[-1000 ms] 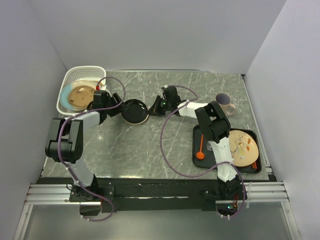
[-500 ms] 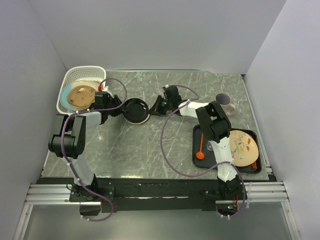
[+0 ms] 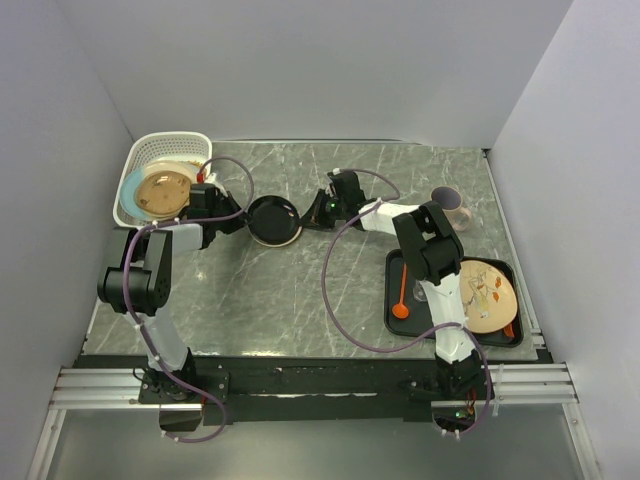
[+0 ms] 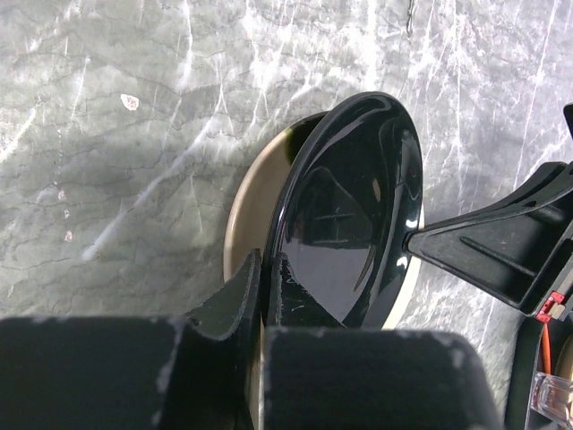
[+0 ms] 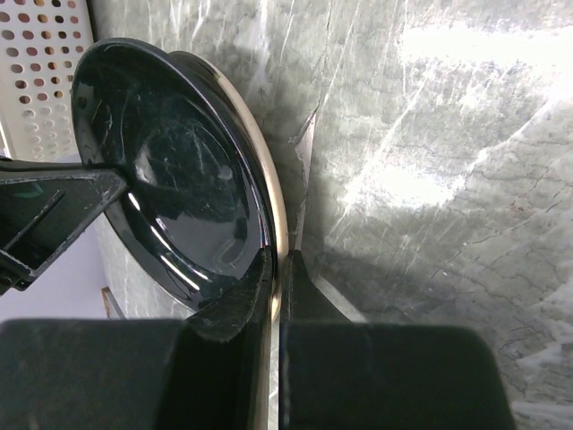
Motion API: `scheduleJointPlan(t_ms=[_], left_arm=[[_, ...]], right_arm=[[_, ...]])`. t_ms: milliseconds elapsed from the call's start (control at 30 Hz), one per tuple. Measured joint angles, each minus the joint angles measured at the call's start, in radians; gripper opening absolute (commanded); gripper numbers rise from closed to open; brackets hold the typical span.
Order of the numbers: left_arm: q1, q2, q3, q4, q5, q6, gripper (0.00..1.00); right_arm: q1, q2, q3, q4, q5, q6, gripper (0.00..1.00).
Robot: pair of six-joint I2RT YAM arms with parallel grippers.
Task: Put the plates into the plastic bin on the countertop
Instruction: Pick up the plate at the center of the board.
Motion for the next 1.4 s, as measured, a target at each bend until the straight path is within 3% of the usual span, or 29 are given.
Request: scheduleJointPlan(t_ms=[233,300,500,700,867,1400], left_arm=[[0.000,0.000,-0.008,0.008,-0.001,-0.001,0.01],[0.000,0.000,-0.011,0.012,-0.001,-0.002,0.01],[-0.011,0.000,-0.017,0.017,0.010,-0.012,0.01],[-0.023,-0.005,-0.027,0.019,0.012,-0.019,0.01],[-0.024,-0.010,-0.032,0.020,0.012,-0.020,0.01],[-0.024,-0.057,-0.042,0.026,0.024,-0.036,0.01]], right_arm=[[0.000,-0.001,-0.007,0.012,-0.002,0.000,0.09],[-0.001,-0.003,-0.017,0.026,-0.002,0.001,0.18],[-0.002,-0.023,-0.062,0.079,-0.021,0.006,0.62],[0.003,-0.058,-0.080,0.099,-0.029,-0.003,0.89],[0.005,-0.086,-0.108,0.108,-0.019,-0.013,0.95],[0.003,-0.222,-0.294,0.131,0.049,-0.020,0.96]])
